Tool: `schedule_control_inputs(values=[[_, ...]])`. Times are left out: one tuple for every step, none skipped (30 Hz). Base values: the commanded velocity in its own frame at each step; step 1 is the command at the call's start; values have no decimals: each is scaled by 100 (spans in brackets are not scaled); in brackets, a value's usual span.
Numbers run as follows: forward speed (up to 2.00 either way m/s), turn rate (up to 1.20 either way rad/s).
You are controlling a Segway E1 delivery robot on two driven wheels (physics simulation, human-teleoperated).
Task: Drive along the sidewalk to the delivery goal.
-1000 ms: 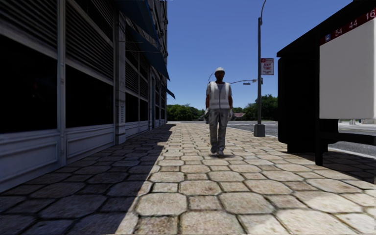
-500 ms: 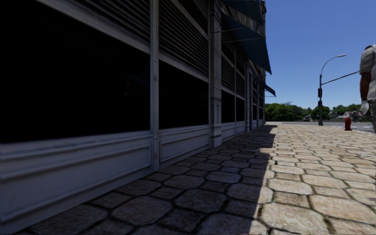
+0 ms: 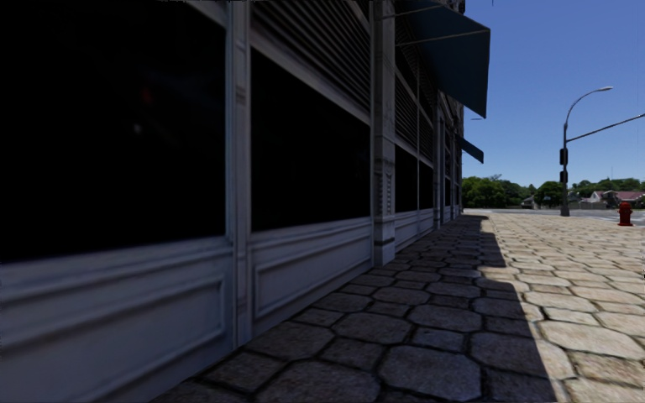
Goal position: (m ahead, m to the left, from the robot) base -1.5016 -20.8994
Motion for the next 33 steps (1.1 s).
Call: schedule_control_inputs(values=[[199,-120],[198,-120],[196,-120],[195,-120],[195,-120],[194,-120],[191,-120],[190,-120],[190,-120],[189,-120],[189,-41],[189,-4],[188,-1],[188,0],[188,0],[188,0],[188,0],[191,0],[191,0],[200,0],[200,0],[200,0],[200,0],[200,0],[200,0],[200,0],[200,0],[200,0],[200,0],[200,0],[200,0],[200,0],[200,0]])
